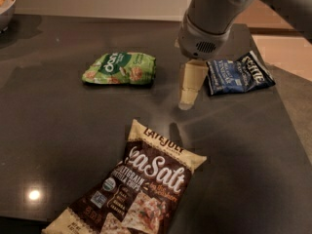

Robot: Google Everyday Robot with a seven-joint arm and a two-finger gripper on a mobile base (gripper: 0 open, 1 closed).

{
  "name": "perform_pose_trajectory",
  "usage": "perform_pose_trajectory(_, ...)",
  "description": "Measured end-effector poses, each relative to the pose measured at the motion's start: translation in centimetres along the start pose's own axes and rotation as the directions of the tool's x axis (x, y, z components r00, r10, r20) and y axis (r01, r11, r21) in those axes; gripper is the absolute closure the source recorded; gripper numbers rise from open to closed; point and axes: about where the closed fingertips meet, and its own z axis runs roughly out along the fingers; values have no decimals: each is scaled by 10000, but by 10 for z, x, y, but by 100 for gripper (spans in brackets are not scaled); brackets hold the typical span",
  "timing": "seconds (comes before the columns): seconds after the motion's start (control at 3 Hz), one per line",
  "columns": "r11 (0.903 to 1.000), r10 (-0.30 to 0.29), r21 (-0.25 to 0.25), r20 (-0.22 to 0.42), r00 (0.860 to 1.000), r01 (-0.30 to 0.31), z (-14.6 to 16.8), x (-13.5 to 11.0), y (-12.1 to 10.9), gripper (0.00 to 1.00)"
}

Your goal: Move green rice chip bag near brown chip bag

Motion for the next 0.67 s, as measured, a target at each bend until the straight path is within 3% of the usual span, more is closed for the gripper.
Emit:
perform_pose_trajectory(0.33,9986,518,-62,419,9978,-516,13,-25,-30,0)
perform_pose_trajectory(0.67,9961,837,209,921,9922,-860,21,-47,-61,0)
